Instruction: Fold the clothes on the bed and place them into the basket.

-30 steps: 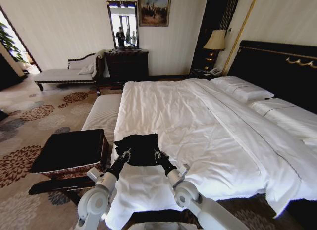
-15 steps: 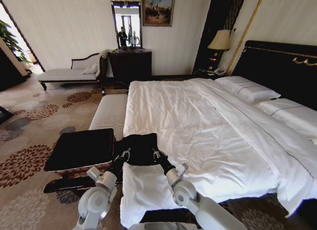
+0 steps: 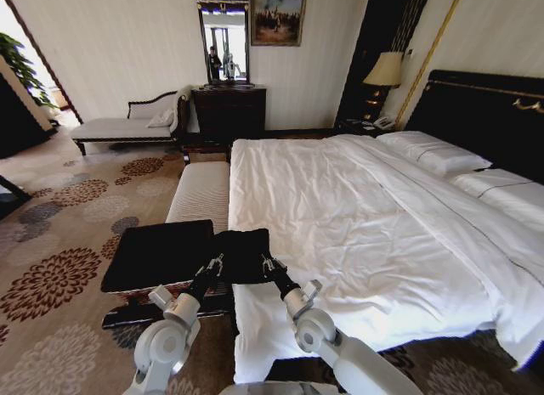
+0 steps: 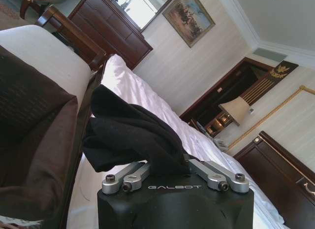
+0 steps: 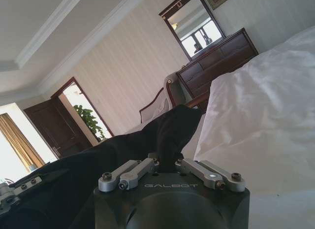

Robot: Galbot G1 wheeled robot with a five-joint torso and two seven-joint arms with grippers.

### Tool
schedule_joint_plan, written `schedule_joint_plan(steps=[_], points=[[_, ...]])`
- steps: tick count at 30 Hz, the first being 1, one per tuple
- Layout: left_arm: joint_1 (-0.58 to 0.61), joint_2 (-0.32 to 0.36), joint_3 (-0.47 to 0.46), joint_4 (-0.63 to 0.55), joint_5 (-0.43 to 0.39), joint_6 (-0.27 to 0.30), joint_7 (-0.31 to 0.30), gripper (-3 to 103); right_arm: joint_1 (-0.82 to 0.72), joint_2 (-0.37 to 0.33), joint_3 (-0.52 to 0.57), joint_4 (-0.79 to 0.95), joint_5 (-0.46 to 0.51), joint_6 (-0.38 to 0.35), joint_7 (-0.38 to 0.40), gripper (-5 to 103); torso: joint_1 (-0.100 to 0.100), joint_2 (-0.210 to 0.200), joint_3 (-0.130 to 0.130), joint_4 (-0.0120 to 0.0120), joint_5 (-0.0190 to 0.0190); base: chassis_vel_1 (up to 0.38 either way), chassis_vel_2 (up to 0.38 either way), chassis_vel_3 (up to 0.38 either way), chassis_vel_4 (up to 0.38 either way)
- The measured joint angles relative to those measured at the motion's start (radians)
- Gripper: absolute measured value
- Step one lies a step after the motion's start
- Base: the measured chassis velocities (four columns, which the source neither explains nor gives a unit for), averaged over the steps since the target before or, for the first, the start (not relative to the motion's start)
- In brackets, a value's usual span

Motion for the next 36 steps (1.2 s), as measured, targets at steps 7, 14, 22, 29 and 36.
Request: schedule_joint_plan(steps=[7,14,22,29,36], points=[[0.002,-0.001,-0.009,-0.006,-0.007,0.000,0.000,9,0.000,0.003,-0.002,-0.005,-0.010,0.001,-0.002,8,0.000,0.000,0.000,0.0003,-0.0003,0.053,0.039,-0.045,-0.046],[0.004,-0.005,-0.008,-0.006,-0.006,-0.001,0.000,9,0.000,0.008,-0.002,-0.010,-0.015,0.002,-0.003,8,0.000,0.000,0.000,-0.0003,0.0001,0.000,0.000,0.000,0.000],[0.006,-0.004,-0.009,-0.007,-0.004,-0.001,0.001,9,-0.003,0.008,-0.003,-0.012,-0.021,0.004,-0.003,8,0.000,0.000,0.000,0.0001,-0.0003,0.000,0.000,0.000,0.000],[0.008,0.000,-0.012,-0.011,-0.005,-0.001,0.002,9,-0.004,0.008,-0.002,-0.013,-0.024,0.006,0.000,8,0.000,0.000,0.000,-0.0001,0.0000,0.021,0.016,-0.025,-0.020],[0.008,0.004,-0.018,-0.012,-0.008,-0.002,0.003,9,-0.006,0.011,-0.001,-0.016,-0.026,0.006,0.000,8,0.000,0.000,0.000,0.0000,-0.0001,0.131,0.114,-0.126,-0.141]])
